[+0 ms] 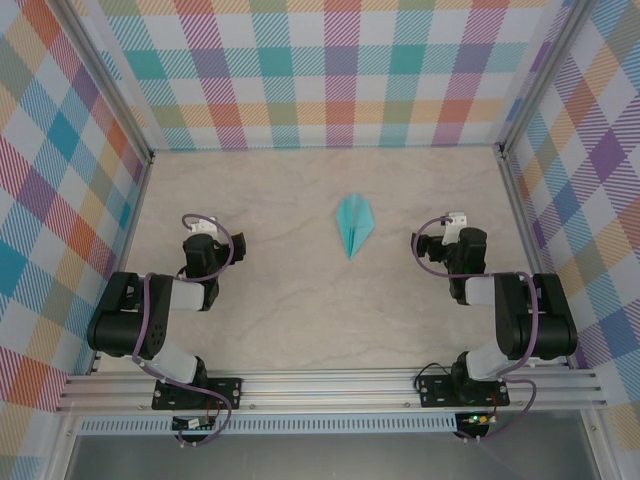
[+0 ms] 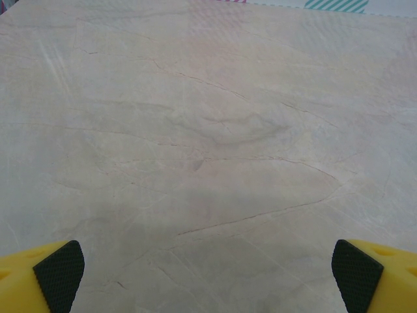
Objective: Fold a paper plane with a square sheet of paper (fold left side to right side)
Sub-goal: Reset both arms
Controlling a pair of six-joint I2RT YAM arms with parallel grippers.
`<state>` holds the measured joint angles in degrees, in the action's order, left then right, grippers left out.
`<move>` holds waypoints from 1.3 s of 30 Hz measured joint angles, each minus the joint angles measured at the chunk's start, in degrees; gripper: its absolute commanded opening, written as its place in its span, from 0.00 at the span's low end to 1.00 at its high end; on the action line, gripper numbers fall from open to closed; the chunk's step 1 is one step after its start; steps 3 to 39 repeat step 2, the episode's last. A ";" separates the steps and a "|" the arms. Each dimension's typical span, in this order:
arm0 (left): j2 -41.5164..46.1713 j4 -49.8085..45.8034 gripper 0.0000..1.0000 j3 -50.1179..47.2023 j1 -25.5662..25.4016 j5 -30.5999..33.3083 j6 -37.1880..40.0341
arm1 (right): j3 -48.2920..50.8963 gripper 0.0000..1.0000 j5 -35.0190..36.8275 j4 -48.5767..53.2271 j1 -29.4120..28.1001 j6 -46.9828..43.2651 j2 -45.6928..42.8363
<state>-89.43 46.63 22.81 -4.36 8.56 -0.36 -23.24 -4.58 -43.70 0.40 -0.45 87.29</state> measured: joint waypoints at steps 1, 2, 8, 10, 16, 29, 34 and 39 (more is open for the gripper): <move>0.00 0.00 1.00 0.00 0.00 -0.02 0.02 | 0.00 1.00 0.02 0.00 0.00 0.00 0.00; 0.00 0.00 1.00 0.00 0.00 0.00 0.02 | 0.00 1.00 0.00 0.00 0.00 0.02 0.00; 0.00 0.00 1.00 0.00 0.00 0.00 0.02 | 0.00 1.00 0.00 0.00 0.00 0.02 0.00; 0.00 0.00 1.00 0.00 0.00 0.00 0.02 | 0.00 1.00 0.00 0.00 0.00 0.02 0.00; 0.00 0.00 1.00 0.00 0.00 0.00 0.02 | 0.00 1.00 0.00 0.00 0.00 0.02 0.00; 0.00 0.00 1.00 0.00 0.00 0.00 0.02 | 0.00 1.00 0.00 0.00 0.00 0.02 0.00; 0.00 0.00 1.00 0.00 0.00 0.00 0.02 | 0.00 1.00 0.00 0.00 0.00 0.02 0.00; 0.00 0.00 1.00 0.00 0.00 0.00 0.02 | 0.00 1.00 0.00 0.00 0.00 0.02 0.00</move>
